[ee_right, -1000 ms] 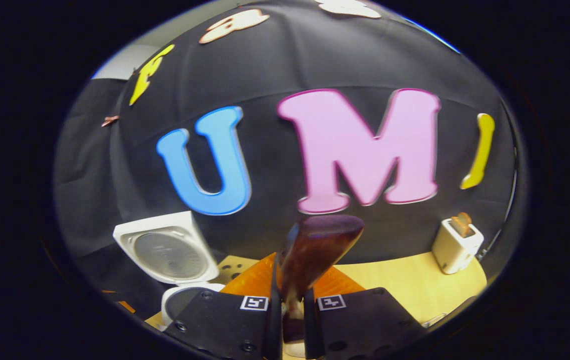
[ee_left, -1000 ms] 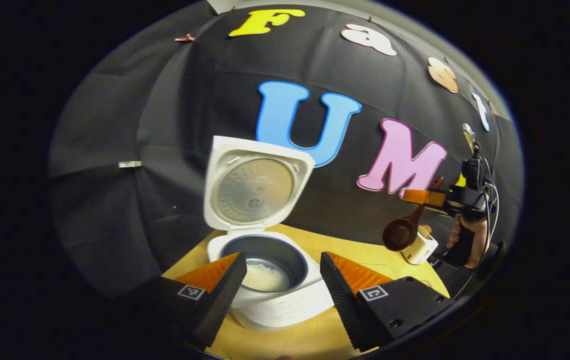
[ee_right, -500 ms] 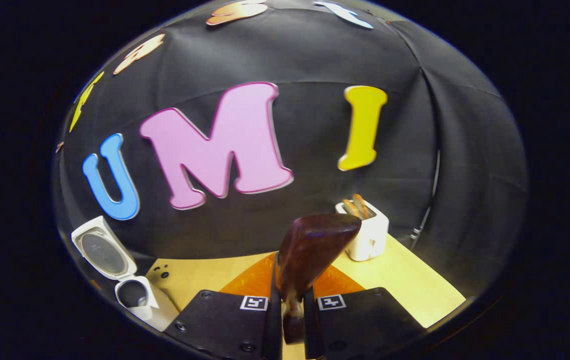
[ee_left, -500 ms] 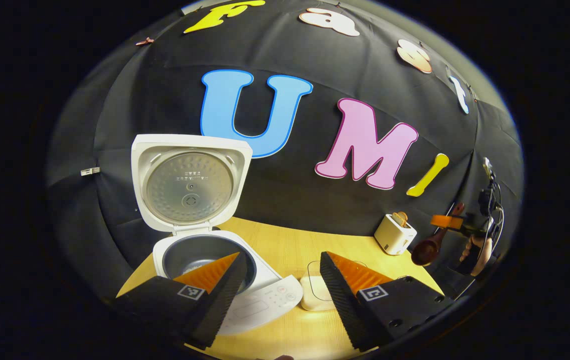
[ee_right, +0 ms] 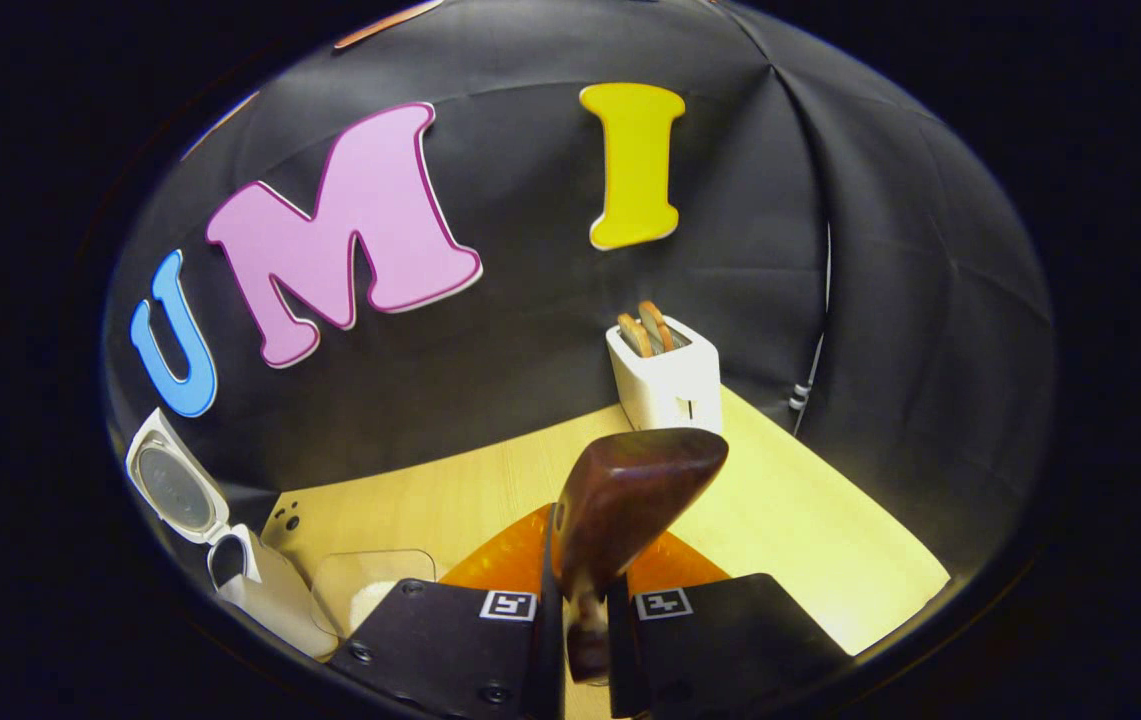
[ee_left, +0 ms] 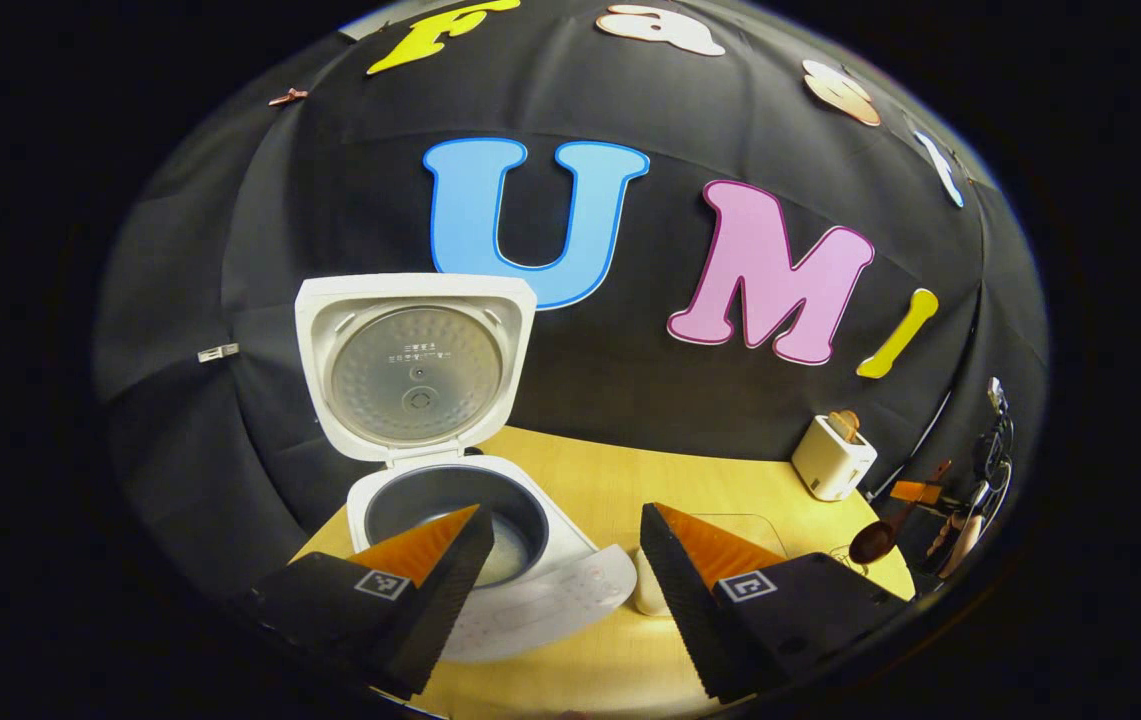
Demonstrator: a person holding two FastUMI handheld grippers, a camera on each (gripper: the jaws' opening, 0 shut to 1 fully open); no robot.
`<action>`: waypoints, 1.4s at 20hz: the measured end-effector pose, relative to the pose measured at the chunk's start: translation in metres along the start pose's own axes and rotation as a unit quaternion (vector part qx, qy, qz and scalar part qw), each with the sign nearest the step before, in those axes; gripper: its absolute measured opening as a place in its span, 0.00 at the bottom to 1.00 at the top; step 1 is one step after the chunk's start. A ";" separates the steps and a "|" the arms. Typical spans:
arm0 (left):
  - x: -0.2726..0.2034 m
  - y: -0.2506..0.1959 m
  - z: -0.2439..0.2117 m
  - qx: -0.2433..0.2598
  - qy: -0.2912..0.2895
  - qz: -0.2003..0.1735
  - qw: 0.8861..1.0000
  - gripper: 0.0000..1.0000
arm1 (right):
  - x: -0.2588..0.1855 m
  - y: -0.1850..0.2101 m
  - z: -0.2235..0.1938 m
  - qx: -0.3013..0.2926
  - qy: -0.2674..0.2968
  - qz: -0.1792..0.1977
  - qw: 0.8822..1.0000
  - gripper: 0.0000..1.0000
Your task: Close the left gripper, press the button to open the rice cooker; take a wooden spoon from the chopstick holder with the right hand, scoop a spoonful of rice and pour it into the rice cooker, then put the wooden spoon back into the chopstick holder.
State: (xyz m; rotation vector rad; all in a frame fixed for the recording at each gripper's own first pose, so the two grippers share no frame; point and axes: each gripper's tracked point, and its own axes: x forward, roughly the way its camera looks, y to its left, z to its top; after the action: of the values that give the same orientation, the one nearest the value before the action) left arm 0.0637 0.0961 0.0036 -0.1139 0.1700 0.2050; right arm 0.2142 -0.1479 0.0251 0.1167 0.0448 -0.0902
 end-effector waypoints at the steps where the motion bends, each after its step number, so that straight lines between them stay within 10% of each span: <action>1: -0.002 -0.001 0.000 0.002 0.000 0.003 1.000 0.96 | 0.004 -0.001 -0.011 0.006 0.010 0.002 1.000 0.21; 22: -0.019 -0.028 -0.017 0.019 0.017 0.008 1.000 0.92 | 0.041 -0.020 -0.080 0.009 0.073 -0.025 0.997 0.22; 24: -0.020 -0.028 -0.016 0.017 0.014 0.007 1.000 0.96 | 0.040 -0.018 -0.079 0.016 0.076 -0.025 0.997 0.07; 25: -0.021 -0.027 -0.015 0.017 0.012 0.007 1.000 0.96 | 0.038 -0.018 -0.078 0.018 0.075 -0.026 0.997 0.33; 26: -0.021 -0.027 -0.014 0.016 0.010 0.006 1.000 0.96 | 0.037 -0.019 -0.076 0.020 0.074 -0.030 0.997 0.24; 28: -0.021 -0.027 -0.010 0.015 0.005 0.004 1.000 0.95 | 0.030 -0.016 -0.073 0.028 0.077 -0.027 0.996 0.63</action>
State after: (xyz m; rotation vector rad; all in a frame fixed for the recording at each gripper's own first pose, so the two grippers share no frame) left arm 0.0473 0.0648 -0.0003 -0.0846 0.1829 0.2093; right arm 0.2394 -0.1575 -0.0511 0.1777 0.1996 -0.1360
